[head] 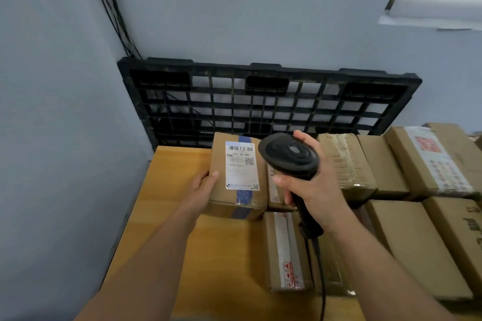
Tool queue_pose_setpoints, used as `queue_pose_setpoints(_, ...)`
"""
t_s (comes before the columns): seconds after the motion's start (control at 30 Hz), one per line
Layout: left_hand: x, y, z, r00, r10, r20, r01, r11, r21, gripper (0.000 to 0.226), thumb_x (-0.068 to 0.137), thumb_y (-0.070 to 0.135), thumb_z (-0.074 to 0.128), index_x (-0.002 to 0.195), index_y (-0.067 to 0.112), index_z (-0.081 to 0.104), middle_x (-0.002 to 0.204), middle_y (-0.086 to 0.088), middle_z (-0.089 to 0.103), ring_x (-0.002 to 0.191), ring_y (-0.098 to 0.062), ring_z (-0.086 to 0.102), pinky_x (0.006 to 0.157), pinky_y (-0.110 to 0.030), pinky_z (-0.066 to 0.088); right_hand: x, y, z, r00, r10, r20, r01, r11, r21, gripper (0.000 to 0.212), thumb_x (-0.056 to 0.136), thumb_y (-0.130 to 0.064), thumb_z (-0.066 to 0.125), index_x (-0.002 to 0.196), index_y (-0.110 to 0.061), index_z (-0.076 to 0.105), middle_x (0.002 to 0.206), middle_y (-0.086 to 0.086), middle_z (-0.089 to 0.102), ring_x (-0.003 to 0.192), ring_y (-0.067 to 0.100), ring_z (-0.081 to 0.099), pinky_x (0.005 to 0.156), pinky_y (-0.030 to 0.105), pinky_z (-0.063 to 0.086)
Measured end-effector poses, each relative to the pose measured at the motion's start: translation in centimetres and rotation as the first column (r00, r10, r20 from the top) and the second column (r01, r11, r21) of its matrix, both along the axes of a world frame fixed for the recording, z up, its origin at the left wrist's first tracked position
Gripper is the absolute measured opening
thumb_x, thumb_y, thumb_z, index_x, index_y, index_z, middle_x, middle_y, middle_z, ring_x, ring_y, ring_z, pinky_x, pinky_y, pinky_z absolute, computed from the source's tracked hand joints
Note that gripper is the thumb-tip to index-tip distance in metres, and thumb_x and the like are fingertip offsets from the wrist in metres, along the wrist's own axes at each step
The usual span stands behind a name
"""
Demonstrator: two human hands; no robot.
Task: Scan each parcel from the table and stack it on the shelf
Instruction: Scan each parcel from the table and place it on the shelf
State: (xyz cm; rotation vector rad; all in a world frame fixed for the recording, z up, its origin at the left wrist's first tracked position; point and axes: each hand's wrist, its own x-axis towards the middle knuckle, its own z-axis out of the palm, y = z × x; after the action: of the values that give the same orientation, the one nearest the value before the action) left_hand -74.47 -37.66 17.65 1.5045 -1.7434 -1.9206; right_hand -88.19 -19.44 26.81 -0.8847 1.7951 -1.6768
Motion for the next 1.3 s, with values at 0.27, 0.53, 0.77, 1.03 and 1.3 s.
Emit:
queue_pose_setpoints(0.27, 1.9, -1.1, 1.9, 0.978, -0.205, 0.032, 0.204, 0.978, 0.049, 0.095, 0.086, 0.031, 0.069, 0.151, 0.042, 0.001, 0.144, -0.004, 0.041, 0.109, -0.021, 0.055, 0.072, -0.032, 0.049, 0.6, 0.0, 0.4, 0.999, 0.025, 0.039, -0.023, 0.999, -0.028, 0.079, 0.076, 0.002, 0.076, 0.129, -0.045, 0.042, 0.123, 0.011, 0.057, 0.051, 0.023, 0.056, 0.051, 0.032, 0.054)
queue_pose_setpoints(0.53, 4.6, 2.2, 5.0, 0.96, -0.278, 0.019, 0.279, 0.959, -0.06, 0.115, 0.075, 0.003, 0.078, 0.149, 0.047, 0.001, 0.124, -0.006, 0.055, 0.101, -0.017, 0.057, 0.06, -0.029, 0.052, 2.3, 2.8, 1.4, 0.987, 0.14, 0.073, -0.134, 0.988, -0.071, 0.077, 0.069, -0.011, 0.075, 0.129, -0.048, 0.044, 0.117, 0.012, 0.06, 0.053, 0.027, 0.057, 0.049, 0.035, 0.052)
queue_pose_setpoints(0.77, 7.5, 7.5, 6.8, 0.987, -0.077, -0.141, 0.046, 0.976, -0.212, 0.107, 0.075, 0.0, 0.077, 0.148, 0.04, 0.011, 0.105, -0.004, 0.059, 0.094, -0.017, 0.061, 0.06, -0.024, 0.052, 4.2, 7.7, 3.3, 0.939, 0.305, 0.159, -0.282, 0.947, -0.154, 0.086, 0.066, -0.006, 0.075, 0.135, -0.044, 0.041, 0.107, 0.013, 0.064, 0.054, 0.03, 0.055, 0.049, 0.037, 0.049)
queue_pose_setpoints(1.03, 10.0, 13.7, 9.3, 0.972, 0.021, -0.234, -0.093, 0.95, -0.299, 0.112, 0.068, 0.006, 0.083, 0.147, 0.042, 0.011, 0.108, -0.005, 0.059, 0.096, -0.016, 0.063, 0.064, -0.025, 0.054, 6.4, 12.9, 5.4, 0.893, 0.437, 0.105, -0.406, 0.884, -0.229, 0.089, 0.061, -0.022, 0.082, 0.138, -0.042, 0.041, 0.116, 0.01, 0.062, 0.054, 0.034, 0.055, 0.051, 0.039, 0.053)
queue_pose_setpoints(1.3, 13.8, 18.8, 9.1, 0.963, 0.132, -0.235, -0.204, 0.926, -0.318, 0.108, 0.072, 0.002, 0.08, 0.147, 0.04, 0.012, 0.112, -0.013, 0.061, 0.1, -0.023, 0.065, 0.071, -0.033, 0.058, 8.6, 17.2, 5.8, 0.871, 0.49, 0.031, -0.477, 0.86, -0.18, 0.08, 0.068, -0.013, 0.078, 0.127, -0.057, 0.045, 0.113, 0.014, 0.062, 0.056, 0.033, 0.06, 0.058, 0.049, 0.055)
